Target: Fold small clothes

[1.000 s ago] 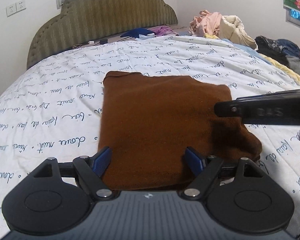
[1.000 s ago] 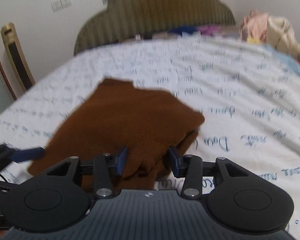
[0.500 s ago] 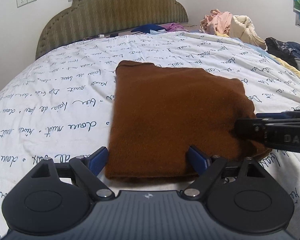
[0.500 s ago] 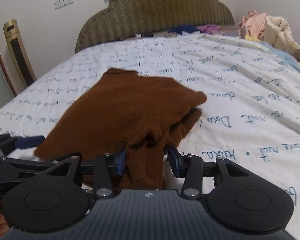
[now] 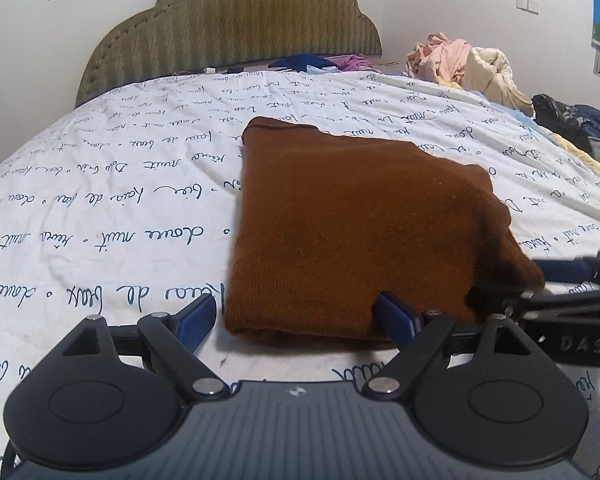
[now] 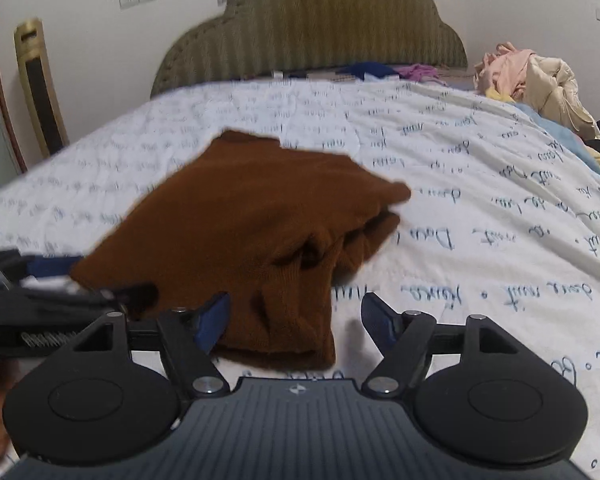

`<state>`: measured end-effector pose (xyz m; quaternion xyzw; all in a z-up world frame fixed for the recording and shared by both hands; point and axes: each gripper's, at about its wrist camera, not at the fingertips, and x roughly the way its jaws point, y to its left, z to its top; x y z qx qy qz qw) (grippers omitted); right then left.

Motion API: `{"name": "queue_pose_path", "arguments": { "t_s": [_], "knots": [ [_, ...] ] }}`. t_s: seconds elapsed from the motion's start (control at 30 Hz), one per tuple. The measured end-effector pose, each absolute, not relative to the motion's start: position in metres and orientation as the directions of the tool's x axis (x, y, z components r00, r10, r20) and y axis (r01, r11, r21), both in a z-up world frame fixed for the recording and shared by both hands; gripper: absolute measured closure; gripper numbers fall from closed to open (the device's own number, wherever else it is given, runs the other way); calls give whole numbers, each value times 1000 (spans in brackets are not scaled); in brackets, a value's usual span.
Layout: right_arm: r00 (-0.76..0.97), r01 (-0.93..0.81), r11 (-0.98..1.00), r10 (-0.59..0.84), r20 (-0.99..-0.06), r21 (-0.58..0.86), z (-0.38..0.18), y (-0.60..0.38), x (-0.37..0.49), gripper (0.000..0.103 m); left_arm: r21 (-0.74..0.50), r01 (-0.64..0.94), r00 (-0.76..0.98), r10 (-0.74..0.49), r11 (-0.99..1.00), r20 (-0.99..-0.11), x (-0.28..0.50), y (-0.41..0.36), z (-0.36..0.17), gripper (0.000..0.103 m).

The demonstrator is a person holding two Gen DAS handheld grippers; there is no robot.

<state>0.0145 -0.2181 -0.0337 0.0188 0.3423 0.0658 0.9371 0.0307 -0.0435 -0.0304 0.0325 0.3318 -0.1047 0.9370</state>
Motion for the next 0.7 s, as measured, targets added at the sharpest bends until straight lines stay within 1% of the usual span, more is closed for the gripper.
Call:
{"name": "queue_pose_path", "arguments": {
  "t_s": [0.07, 0.13, 0.17, 0.2, 0.27, 0.33, 0.5, 0.7],
  "knots": [
    [756, -94, 989, 146, -637, 115, -35, -221, 11, 31, 4, 220, 765, -170, 975, -622, 27, -43, -30, 15],
    [759, -82, 988, 145, -635, 128, -33, -221, 6, 24, 6, 222, 765, -171, 975, -621, 24, -41, -30, 16],
    [760, -80, 988, 145, -633, 130, -33, -221, 4, 13, 3, 221, 763, -172, 975, -623, 23, -40, -30, 16],
    [761, -85, 987, 151, -631, 133, -32, -220, 2, 9, -3, 220, 761, -173, 975, -625, 22, -39, -31, 16],
    [757, -94, 985, 163, -633, 142, -31, -218, -2, 8, -9, 219, 759, -177, 976, -627, 19, -37, -31, 15],
    [755, -96, 985, 166, -634, 143, -31, -215, -5, 2, -4, 218, 758, -171, 976, -629, 17, -36, -32, 15],
    [751, -71, 987, 147, -644, 142, -36, -210, -9, 0, 22, 202, 759, -142, 979, -635, 11, -33, -38, 15],
    [753, -60, 993, 111, -649, 100, -41, -201, -15, 0, 31, 171, 769, -114, 985, -629, 6, -23, -39, 15]
  ]
}}
